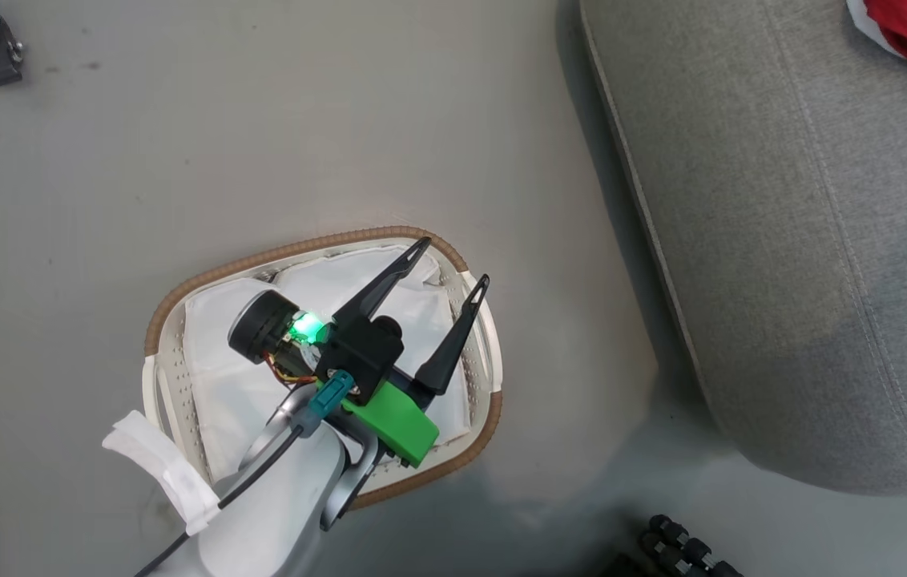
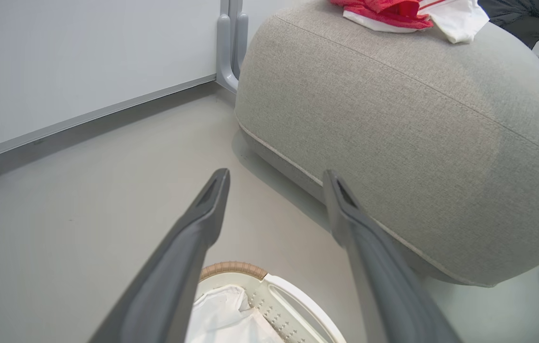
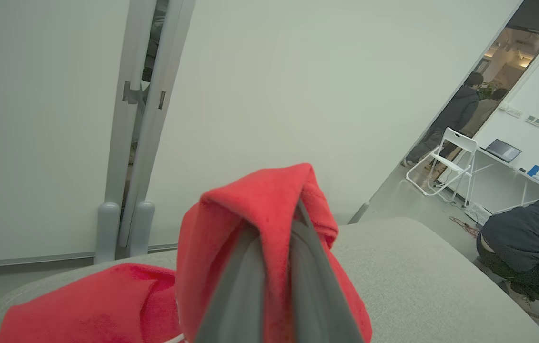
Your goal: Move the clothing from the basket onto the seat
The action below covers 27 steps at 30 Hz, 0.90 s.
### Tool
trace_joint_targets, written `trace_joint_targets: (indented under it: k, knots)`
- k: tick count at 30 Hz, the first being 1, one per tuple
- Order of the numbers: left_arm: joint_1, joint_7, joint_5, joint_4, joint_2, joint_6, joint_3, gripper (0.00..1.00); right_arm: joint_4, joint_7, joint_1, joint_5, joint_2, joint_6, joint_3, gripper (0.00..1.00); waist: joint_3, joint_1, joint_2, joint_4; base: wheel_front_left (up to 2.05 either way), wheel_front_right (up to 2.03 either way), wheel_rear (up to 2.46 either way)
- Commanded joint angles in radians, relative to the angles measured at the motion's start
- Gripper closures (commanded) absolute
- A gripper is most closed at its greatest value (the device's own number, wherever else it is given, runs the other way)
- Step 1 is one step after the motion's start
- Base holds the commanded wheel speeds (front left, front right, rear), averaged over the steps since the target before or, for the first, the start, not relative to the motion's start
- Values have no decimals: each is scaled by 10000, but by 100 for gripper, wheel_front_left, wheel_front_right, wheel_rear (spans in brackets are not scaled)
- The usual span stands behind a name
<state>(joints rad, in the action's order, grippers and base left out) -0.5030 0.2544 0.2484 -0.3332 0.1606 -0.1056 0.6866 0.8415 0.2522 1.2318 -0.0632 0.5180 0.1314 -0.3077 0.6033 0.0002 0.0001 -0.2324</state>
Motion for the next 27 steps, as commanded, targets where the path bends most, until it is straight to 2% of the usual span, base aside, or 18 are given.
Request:
trace_joint_targets:
  k: [1,5,13,14,16,17,18,27]
  knots:
    - [-209,-42,-29,69,130,66,-11,0,234,85,-241,-141,-140,-15,-113,100,387,-2,-1,188,0,0,0]
    - [-199,-150,-42,252,275,134,-22,0,636,128,-678,-331,-671,-15,-380,100,511,-2,-1,132,0,0,0]
    - [-62,-309,80,415,463,288,-53,0,154,138,-1943,-600,-1993,-15,-99,100,422,-2,-1,-181,0,0,0]
    - [-49,-304,104,413,459,290,-56,0,37,138,-2063,-602,-2086,-15,-58,95,381,-2,-1,-201,0,0,0]
    - [-8,-269,200,412,420,335,-103,0,-238,139,-2332,-628,-2251,-15,43,52,254,-2,-1,-242,0,0,0]
    - [14,-250,240,403,406,347,-117,0,-354,139,-2437,-632,-2305,-15,97,28,179,-2,-1,-258,0,0,0]
    - [44,-241,278,389,383,339,-130,0,-476,139,-2573,-597,-2371,-15,148,0,86,-2,-1,-265,0,0,0]
    - [260,6,756,161,-17,436,-416,0,-1079,140,-3529,-277,-2382,-15,842,0,-1016,-2,-1,-80,0,0,0]
